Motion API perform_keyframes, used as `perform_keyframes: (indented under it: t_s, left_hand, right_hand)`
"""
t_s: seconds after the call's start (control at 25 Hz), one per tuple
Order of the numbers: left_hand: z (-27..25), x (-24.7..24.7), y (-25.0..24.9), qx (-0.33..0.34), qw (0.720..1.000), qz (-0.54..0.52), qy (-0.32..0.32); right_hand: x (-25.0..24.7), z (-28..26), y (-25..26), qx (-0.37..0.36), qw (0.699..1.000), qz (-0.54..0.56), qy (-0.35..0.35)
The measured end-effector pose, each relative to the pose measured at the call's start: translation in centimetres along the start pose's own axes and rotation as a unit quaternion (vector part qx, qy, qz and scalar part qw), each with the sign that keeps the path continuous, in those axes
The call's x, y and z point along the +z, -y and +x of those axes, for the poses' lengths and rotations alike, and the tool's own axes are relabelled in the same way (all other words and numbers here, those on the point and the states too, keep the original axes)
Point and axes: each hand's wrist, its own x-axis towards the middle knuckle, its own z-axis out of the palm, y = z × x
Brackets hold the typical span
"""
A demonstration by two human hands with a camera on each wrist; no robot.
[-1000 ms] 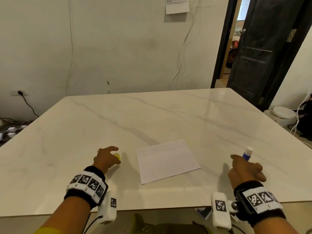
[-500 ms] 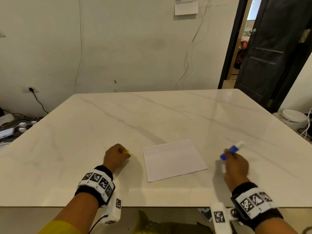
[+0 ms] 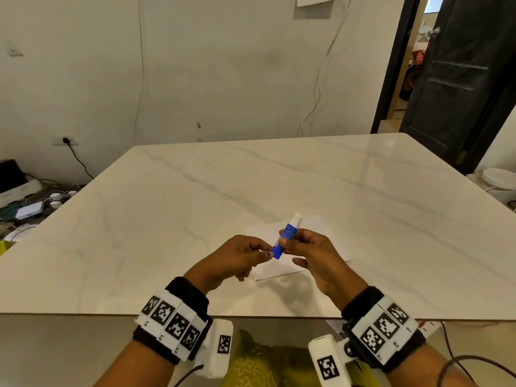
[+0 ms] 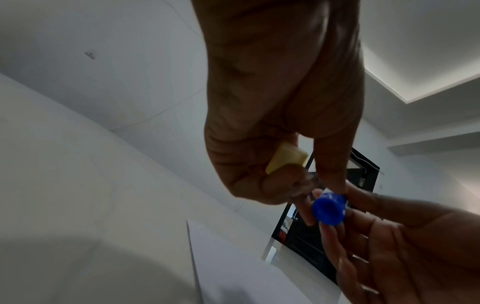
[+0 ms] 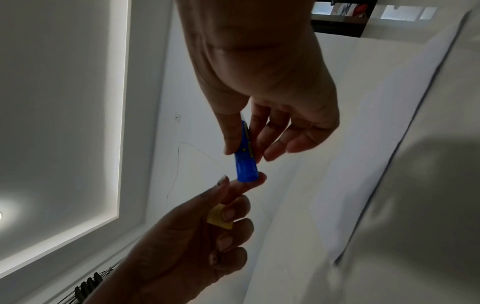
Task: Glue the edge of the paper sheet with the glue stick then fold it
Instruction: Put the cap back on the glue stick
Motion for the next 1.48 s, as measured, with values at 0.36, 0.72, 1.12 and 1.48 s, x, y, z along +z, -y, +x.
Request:
perform_keyframes:
  t_s: [0.36,0.72,1.12,1.48]
  left_hand:
    - [0.5,2.0,0.3,0.034,0.994,0.025,-0.103]
    - [0.1,1.9,-0.2,0.049,0.995,0.024,-0.080]
    - [-0.8,0.4,-1.3,0.022,0.997,-0.074,0.004]
    - [0.7,1.2,-1.5,0.100,0.983,0.007,-0.151]
  right_hand:
    - [-0.1,-1.1,0.3,-0.033,0.999,-0.024,-0.015]
    - [0.3,-0.9,0.3,-0.047,0.998,-0.034,-0.006]
    - [-0.5,-0.4,1.4,-0.052,0.994,0.043,0.084]
    - [0.0,0.6,1.7,-0.076,0.996,0.009,0.035]
